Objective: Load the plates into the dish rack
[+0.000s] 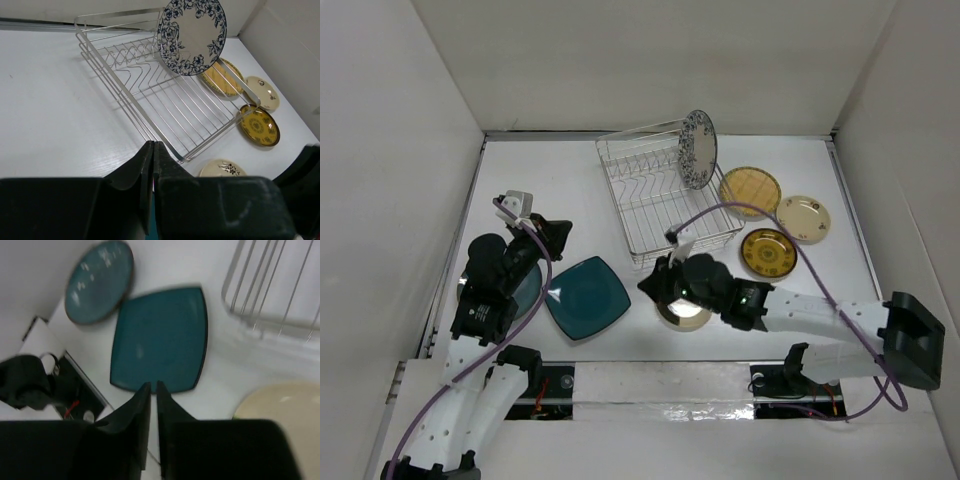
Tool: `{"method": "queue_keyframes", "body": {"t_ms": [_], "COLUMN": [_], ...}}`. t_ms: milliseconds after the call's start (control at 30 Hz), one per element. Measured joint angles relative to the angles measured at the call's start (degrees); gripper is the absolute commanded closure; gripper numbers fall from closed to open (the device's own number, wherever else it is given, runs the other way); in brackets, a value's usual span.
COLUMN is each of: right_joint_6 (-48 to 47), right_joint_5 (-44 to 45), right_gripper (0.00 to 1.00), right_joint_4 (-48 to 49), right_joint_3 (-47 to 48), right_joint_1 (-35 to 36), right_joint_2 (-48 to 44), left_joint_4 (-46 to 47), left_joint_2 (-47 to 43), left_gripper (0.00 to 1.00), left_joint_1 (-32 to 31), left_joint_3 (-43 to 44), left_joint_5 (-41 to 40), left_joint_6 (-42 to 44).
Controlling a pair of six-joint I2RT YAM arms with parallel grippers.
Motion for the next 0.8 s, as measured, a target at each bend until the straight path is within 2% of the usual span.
{"method": "queue_keyframes", "body": {"t_ms": [33,133,200,533,800], "right_joint_6": [1.92,6.69,9.53,16.9,20.41], "right_joint_5": [0.17,1.44,2.4,3.96,1.18], "right_gripper": [0.66,0.45,0.39,0.38,0.39], "right_joint_4": [0.57,1.97,5.09,17.25,23.23], "right_joint_3": [-2.36,-5.9,-6.12,-5.84,-4.96], "right_joint_1": [1.77,4.94,5.35,2.95,0.09], "right_joint_2": [1.49,5.79,8.24,24.04,31.67], "left_joint_4": [0.0,0.0,0.0,-0.02,0.0], "left_joint_2": [-0.13,-0.42,-0.57,-0.59,-0.57], "left_gripper": [1.0,1.0,1.0,1.0,1.0], "left_joint_1": [0.0,0.0,0.0,0.0,0.0], "left_joint_3": [0.0,0.0,0.0,0.0,0.0], "left_joint_5": [-0.2,-0.61,-0.68,-0.81,-0.57], "left_joint_6": [0.0,-0.15,-0.17,-0.2,-0.2]}}
